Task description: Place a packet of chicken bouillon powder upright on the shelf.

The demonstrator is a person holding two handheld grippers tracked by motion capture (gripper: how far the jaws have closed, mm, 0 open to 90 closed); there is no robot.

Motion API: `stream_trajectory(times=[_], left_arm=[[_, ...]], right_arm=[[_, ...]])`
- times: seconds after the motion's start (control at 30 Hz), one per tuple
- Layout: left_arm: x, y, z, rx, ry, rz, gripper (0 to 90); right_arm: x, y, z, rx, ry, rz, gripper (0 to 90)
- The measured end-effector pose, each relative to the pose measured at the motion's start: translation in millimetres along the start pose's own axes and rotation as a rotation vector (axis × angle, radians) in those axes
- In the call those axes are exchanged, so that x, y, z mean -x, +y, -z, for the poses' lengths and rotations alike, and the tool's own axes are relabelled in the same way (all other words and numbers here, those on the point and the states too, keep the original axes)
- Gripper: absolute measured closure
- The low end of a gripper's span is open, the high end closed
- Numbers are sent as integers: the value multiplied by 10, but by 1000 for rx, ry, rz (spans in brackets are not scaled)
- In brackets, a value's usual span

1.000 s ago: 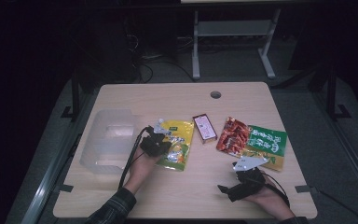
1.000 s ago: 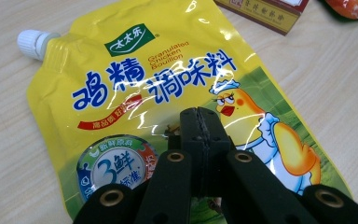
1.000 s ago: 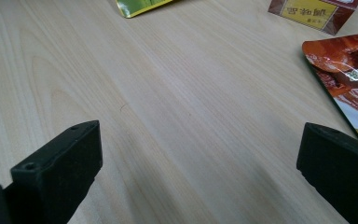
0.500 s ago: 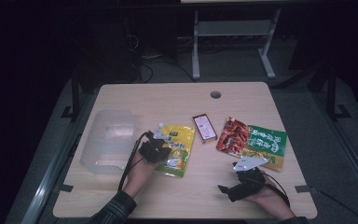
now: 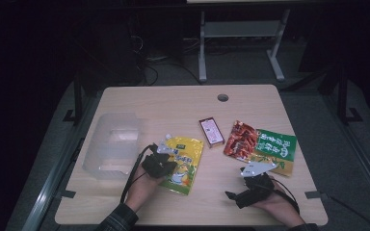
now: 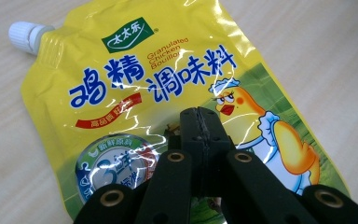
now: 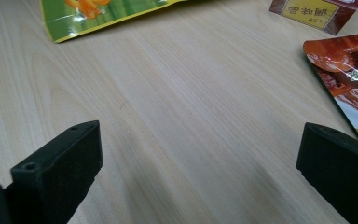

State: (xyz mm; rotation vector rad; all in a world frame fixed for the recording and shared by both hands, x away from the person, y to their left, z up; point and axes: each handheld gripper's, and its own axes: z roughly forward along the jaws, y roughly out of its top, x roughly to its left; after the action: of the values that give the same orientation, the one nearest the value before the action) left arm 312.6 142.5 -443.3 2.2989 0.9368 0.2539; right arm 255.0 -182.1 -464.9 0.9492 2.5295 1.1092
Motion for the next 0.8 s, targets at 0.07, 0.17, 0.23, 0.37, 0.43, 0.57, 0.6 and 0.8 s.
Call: stream_trajectory(times=[0.07,0.17,0.23,0.37,0.43,0.57,0.6,0.8], left_arm=[[32,-30,22,-1,-13,6,899],[62,-62,44,-2,-29,6,899],[113,-110,81,-6,-45,-3,899],[160,-157,114,-8,-67,-13,899],[197,-191,138,-11,-87,-9,899],[256,-241,174,-14,-108,-13,899],[271,-257,186,-14,-114,-22,899],[196,-201,139,1,-106,-5,897]], right_arm=[[-1,0,0,0,0,1,0],[2,-1,-2,0,1,2,0],[2,0,-3,0,1,2,0],[-2,-1,-7,2,3,3,0],[-3,-1,-7,0,3,3,0],[-3,0,-11,2,4,3,0],[-3,1,-13,1,5,3,0],[-6,1,-13,-6,7,5,0]])
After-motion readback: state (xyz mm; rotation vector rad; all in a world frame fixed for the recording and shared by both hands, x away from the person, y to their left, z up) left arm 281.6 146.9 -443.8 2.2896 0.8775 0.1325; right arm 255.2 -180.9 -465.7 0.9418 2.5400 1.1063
